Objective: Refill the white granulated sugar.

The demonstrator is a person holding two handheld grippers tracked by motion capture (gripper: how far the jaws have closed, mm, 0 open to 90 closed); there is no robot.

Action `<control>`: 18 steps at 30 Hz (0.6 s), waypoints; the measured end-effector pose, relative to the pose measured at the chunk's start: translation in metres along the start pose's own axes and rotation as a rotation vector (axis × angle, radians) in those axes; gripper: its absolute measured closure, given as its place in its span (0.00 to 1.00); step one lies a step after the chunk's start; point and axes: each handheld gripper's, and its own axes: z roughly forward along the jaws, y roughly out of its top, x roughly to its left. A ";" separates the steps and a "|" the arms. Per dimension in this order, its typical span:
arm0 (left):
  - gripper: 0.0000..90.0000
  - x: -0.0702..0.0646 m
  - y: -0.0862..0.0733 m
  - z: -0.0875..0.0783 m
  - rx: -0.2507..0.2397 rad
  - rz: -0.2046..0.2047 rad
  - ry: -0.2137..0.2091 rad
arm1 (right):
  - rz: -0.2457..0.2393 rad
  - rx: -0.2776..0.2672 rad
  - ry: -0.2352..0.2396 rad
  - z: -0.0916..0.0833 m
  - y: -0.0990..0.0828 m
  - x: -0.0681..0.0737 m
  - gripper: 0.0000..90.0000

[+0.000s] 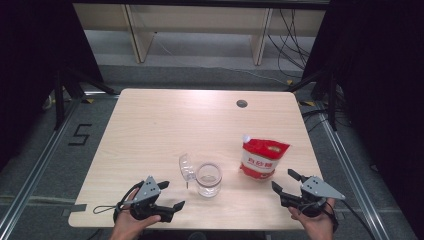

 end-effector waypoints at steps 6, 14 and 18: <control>0.17 0.000 0.000 0.000 0.002 0.004 0.000 | -0.015 -0.002 0.045 0.013 -0.002 -0.010 0.25; 0.17 0.002 0.000 0.002 0.015 0.032 -0.006 | -0.008 -0.001 0.072 0.031 0.002 -0.013 0.25; 0.17 0.002 -0.001 0.002 0.010 0.028 -0.007 | -0.026 -0.018 0.080 0.039 0.005 -0.015 0.24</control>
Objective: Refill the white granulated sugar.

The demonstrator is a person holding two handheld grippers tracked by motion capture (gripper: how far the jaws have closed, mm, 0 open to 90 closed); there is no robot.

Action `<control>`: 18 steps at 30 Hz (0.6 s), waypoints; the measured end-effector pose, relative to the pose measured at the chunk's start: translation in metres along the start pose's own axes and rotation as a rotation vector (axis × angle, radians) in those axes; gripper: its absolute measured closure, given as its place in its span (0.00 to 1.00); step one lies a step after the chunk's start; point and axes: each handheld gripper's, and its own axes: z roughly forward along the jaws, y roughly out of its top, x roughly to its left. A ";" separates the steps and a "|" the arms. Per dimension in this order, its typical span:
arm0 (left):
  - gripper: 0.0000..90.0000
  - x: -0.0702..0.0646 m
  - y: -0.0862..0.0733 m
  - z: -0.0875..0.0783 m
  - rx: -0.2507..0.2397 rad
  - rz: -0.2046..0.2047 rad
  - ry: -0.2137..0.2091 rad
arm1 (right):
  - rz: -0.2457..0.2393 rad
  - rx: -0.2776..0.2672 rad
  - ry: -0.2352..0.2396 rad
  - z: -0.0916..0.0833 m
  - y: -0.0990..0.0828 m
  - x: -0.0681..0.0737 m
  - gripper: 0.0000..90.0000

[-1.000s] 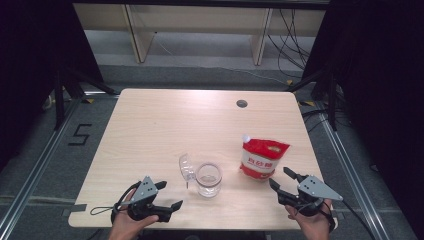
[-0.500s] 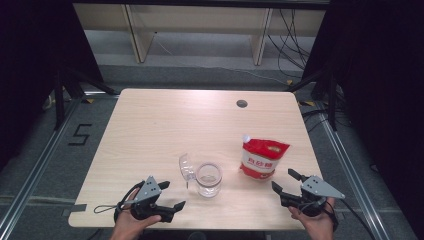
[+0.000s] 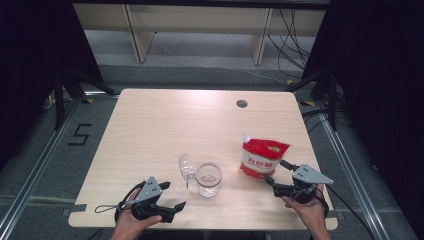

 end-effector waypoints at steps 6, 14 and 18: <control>0.17 -0.001 0.000 0.000 0.010 -0.013 -0.002 | -0.035 -0.031 0.035 0.012 0.003 -0.004 0.26; 0.17 -0.001 0.000 -0.001 0.006 -0.005 0.007 | -0.019 -0.036 0.047 0.017 0.005 -0.008 0.28; 0.17 0.000 0.000 0.000 -0.001 0.003 -0.003 | -0.025 -0.074 0.062 0.020 0.007 -0.012 0.33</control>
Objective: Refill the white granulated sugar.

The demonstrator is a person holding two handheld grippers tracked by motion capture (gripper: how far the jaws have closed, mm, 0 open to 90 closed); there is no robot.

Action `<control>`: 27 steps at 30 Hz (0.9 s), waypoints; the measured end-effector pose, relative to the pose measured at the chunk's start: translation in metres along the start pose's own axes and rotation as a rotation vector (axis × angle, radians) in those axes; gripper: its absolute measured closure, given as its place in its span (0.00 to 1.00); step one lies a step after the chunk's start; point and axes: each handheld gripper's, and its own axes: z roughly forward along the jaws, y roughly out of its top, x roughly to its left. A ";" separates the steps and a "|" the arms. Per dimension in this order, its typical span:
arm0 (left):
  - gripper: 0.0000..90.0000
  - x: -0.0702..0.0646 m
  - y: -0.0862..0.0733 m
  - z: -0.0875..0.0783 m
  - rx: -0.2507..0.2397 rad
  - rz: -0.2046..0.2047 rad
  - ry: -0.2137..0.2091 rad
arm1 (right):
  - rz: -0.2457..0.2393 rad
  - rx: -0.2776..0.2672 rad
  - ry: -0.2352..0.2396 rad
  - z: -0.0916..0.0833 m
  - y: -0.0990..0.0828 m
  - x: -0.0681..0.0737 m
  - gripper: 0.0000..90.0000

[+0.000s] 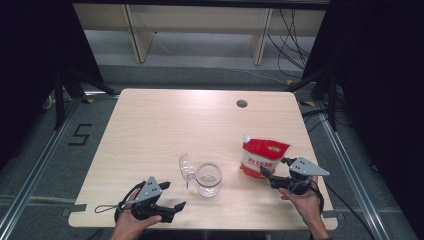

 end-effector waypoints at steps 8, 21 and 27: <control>0.17 -0.002 -0.001 0.001 0.006 -0.016 0.000 | -0.018 0.009 0.004 0.008 0.005 0.002 0.35; 0.17 -0.002 -0.001 0.001 0.012 0.000 0.000 | 0.093 0.092 -0.130 0.005 0.014 0.028 0.43; 0.17 -0.003 -0.001 0.002 0.007 -0.015 0.000 | 0.124 0.090 -0.195 0.005 0.017 0.040 0.45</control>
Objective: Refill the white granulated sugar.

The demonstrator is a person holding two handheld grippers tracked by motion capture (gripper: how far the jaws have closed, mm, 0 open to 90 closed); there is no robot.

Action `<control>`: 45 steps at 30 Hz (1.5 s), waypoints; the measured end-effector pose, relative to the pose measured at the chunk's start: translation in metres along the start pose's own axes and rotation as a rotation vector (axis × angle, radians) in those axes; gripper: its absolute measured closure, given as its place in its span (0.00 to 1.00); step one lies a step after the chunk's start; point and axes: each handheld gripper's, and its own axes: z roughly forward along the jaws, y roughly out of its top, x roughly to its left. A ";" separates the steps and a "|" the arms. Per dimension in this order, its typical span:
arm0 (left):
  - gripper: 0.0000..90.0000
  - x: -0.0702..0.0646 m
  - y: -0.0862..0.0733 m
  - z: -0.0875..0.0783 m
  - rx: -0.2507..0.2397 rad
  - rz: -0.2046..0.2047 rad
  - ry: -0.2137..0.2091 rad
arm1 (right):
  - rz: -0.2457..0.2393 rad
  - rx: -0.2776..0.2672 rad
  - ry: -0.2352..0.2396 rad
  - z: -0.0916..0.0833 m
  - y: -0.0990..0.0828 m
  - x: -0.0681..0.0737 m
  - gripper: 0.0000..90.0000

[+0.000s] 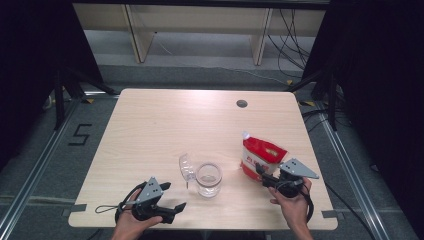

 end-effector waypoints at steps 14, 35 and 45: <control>0.17 0.000 0.000 -0.001 0.006 0.003 0.013 | 0.085 -0.016 -0.033 -0.005 -0.004 0.009 0.47; 0.17 0.001 0.000 -0.001 0.014 0.005 0.011 | -0.033 -0.135 0.116 -0.003 -0.012 -0.008 0.47; 0.17 0.001 0.000 -0.001 0.009 0.011 0.001 | -0.058 -0.137 0.105 0.004 -0.016 -0.009 0.42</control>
